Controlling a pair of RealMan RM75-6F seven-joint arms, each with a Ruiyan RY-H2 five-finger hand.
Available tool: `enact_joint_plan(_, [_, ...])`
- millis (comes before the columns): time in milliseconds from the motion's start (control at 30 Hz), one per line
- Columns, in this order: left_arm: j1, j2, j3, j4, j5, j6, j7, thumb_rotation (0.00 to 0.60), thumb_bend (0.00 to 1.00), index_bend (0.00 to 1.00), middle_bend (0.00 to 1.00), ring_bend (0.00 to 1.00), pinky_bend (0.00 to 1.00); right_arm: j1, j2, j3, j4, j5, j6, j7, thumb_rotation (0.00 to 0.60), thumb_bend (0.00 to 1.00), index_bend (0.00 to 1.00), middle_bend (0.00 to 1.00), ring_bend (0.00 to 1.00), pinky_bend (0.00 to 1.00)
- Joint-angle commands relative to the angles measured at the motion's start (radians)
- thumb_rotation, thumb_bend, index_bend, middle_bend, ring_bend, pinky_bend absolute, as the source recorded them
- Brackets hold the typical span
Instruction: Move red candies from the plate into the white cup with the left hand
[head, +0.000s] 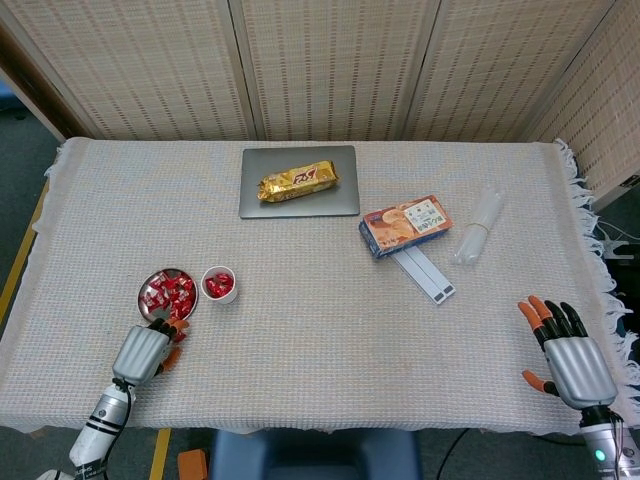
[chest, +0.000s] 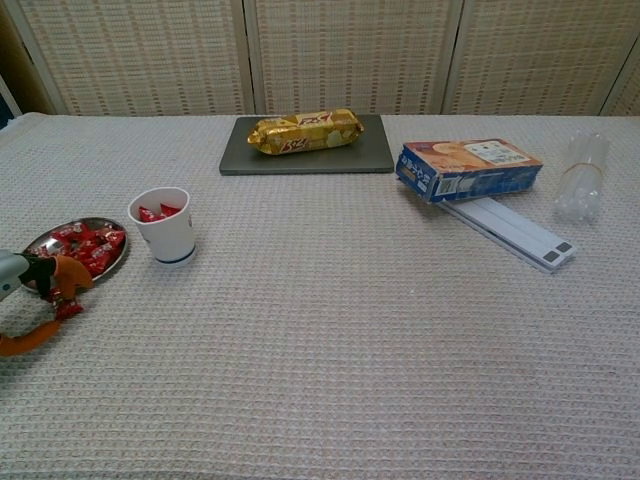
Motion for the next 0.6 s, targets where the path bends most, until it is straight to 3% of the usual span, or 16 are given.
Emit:
enact_joint_plan(33, [0.000, -0.012, -0.006, 0.026, 0.005, 0.014, 0.018, 0.600, 0.39, 0.30, 0.36, 0.39, 1.00, 0.001, 0.000, 0.001, 0.000, 0.002, -0.001, 0.000, 0.600, 0.06, 0.00, 0.00, 0.00, 0.00])
enact_joint_plan(600, [-0.008, -0.038, -0.023, 0.088, -0.001, 0.000, 0.036, 0.600, 0.39, 0.31, 0.34, 0.32, 1.00, 0.002, 0.000, 0.005, -0.001, 0.013, -0.006, -0.003, 0.600, 0.06, 0.00, 0.00, 0.00, 0.00])
